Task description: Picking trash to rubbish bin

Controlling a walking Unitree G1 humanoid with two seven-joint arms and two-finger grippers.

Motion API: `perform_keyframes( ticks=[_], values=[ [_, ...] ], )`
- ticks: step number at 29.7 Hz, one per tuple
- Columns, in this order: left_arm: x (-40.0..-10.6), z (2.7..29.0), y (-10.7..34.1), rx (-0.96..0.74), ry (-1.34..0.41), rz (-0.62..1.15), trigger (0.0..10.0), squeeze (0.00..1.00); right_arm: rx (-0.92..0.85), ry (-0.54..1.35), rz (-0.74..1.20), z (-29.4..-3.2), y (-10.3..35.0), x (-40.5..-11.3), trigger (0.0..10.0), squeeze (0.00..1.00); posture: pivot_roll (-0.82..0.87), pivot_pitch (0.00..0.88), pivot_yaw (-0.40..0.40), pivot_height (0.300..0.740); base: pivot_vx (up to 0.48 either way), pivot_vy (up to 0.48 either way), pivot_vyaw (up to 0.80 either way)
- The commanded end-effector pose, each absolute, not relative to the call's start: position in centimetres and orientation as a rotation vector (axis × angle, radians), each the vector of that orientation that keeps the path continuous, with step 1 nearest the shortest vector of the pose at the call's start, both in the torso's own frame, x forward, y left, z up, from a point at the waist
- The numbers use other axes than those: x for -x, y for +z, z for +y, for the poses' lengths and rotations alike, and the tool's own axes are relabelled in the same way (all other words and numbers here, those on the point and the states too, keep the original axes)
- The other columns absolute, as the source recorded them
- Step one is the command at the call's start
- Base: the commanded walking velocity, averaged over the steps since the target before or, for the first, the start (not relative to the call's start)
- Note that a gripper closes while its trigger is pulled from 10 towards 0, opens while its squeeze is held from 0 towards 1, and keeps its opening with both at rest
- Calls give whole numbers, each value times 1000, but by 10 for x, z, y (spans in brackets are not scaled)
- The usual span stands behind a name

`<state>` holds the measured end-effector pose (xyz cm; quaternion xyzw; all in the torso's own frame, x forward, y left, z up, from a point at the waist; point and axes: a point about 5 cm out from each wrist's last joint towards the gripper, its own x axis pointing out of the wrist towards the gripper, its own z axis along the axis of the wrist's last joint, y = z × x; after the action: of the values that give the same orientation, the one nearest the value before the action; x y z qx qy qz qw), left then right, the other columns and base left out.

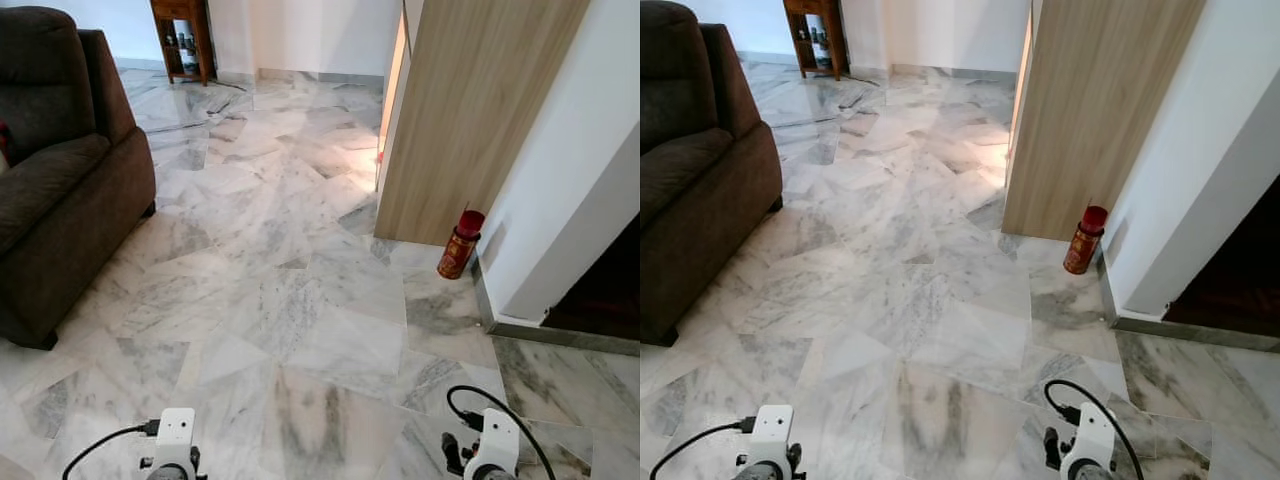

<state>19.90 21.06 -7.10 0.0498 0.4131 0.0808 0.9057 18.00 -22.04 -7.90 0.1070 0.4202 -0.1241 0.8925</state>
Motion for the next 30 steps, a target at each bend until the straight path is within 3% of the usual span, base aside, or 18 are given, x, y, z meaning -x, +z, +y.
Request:
perform_keyframes(
  ticks=[1, 30],
  values=[
    [-193, 210, -74, -84, 189, 867, 10000, 0, -209, -259, 854, -223, -76, -184, 10000, 0, -153, 0, -43, 740, 0, 0, 800],
    [-197, 187, -76, -107, 77, 864, 10000, 0, -237, -271, 866, -224, -81, -174, 10000, 0, -132, 0, -33, 740, 0, 0, 800]
  ],
)
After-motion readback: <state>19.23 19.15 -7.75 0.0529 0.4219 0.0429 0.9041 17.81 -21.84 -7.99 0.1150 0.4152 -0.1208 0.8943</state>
